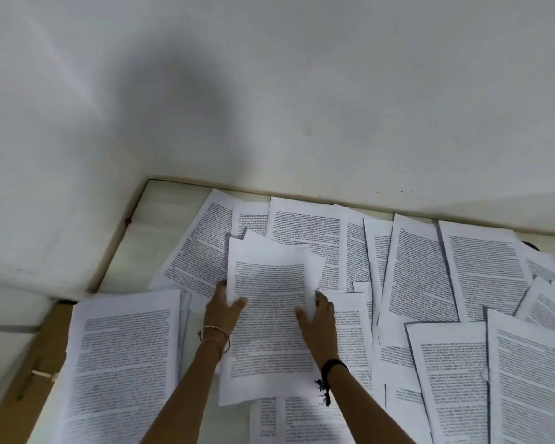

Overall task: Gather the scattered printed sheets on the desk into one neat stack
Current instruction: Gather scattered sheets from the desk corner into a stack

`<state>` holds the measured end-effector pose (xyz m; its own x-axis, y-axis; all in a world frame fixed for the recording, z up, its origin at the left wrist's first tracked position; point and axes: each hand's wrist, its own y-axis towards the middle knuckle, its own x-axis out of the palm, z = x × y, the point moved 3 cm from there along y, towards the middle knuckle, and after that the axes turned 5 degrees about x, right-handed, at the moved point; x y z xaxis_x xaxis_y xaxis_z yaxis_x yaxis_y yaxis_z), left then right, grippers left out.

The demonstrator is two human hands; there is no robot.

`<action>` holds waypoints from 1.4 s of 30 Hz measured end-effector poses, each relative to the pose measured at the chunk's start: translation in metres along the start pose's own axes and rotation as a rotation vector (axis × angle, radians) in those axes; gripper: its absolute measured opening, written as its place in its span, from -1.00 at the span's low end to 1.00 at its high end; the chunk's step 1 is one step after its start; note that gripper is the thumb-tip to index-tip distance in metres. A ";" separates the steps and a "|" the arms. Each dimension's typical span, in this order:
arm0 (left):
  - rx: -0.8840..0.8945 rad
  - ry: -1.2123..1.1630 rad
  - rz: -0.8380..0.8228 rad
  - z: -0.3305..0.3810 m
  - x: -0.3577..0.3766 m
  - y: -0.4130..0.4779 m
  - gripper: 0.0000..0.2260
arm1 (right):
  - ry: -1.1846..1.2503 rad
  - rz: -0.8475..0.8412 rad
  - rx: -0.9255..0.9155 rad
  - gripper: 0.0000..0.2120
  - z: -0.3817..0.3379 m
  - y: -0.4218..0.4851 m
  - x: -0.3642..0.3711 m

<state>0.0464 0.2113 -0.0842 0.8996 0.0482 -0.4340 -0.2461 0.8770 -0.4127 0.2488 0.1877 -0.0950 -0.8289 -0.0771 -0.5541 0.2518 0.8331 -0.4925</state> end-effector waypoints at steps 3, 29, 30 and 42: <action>0.040 -0.076 0.018 0.011 -0.004 0.002 -0.61 | 0.036 0.026 0.064 -0.51 0.001 0.008 -0.005; -0.024 0.324 0.029 -0.030 0.059 -0.093 -0.64 | 0.192 0.140 0.254 -0.64 0.087 -0.051 -0.071; -0.023 0.281 0.072 -0.028 0.061 -0.101 -0.57 | 0.156 0.162 0.263 -0.66 0.093 -0.054 -0.070; -0.116 -0.300 -0.242 -0.017 0.080 -0.098 -0.71 | -0.106 0.208 0.072 -0.50 0.078 -0.050 -0.066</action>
<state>0.1361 0.1212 -0.0923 0.9977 -0.0005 -0.0677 -0.0382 0.8213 -0.5691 0.3300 0.1086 -0.0858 -0.6994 0.0321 -0.7140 0.4500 0.7960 -0.4049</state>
